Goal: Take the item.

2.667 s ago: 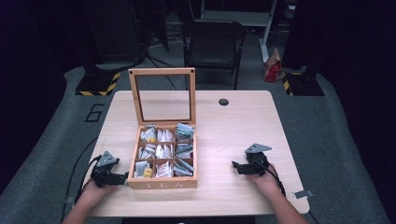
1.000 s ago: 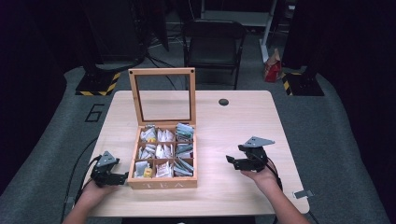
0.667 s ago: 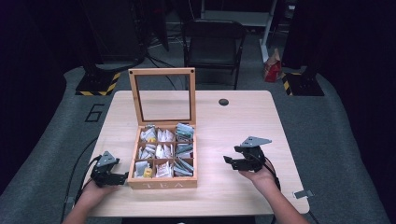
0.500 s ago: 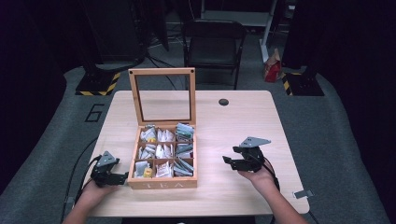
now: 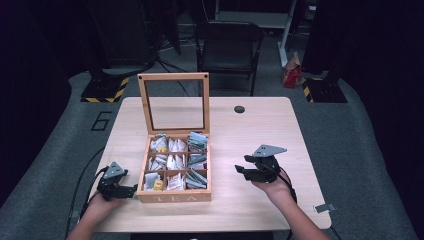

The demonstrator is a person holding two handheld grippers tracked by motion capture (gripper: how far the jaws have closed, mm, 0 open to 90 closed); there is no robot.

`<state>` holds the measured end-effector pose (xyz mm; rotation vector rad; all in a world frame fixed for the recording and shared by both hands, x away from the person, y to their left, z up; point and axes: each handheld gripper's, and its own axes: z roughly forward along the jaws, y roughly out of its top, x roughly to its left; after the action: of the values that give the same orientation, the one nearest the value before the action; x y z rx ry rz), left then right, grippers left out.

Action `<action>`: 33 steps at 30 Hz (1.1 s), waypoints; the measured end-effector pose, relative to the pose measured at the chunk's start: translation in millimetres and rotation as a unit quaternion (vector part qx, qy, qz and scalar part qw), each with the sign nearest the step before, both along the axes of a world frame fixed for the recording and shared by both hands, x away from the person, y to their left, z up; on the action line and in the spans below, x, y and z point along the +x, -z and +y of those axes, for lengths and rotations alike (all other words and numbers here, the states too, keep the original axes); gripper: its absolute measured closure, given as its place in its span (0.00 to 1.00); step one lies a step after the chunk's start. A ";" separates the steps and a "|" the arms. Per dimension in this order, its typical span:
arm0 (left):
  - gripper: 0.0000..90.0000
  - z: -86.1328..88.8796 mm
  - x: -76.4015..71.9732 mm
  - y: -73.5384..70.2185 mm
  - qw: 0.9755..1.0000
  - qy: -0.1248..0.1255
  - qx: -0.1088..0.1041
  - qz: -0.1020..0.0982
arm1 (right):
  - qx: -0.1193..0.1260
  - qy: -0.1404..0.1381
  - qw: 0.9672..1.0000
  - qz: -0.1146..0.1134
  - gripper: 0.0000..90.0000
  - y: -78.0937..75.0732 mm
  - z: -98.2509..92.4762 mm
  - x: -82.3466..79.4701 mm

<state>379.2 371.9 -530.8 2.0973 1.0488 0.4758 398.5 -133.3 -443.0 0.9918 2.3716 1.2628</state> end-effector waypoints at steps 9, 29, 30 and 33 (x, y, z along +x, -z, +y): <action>0.16 0.0 0.0 0.0 1.000 0.000 0.000 0.000 | -0.003 -0.025 1.000 0.002 0.54 -4.7 12.3 -2.3; 0.16 -0.1 0.0 0.1 1.000 -0.001 -0.001 0.000 | 0.003 -0.072 0.997 -0.001 0.61 -12.6 49.1 -8.4; 0.16 -0.1 0.0 0.1 1.000 -0.001 -0.001 0.000 | 0.003 -0.072 0.997 -0.001 0.61 -12.6 49.1 -8.4; 0.16 -0.1 0.0 0.0 1.000 -0.001 -0.001 0.000 | 0.003 -0.079 0.997 -0.002 0.62 -12.3 55.8 -8.1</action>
<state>379.2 371.8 -530.8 2.0955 1.0501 0.4758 390.4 -77.5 -430.7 0.8164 2.4852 1.3255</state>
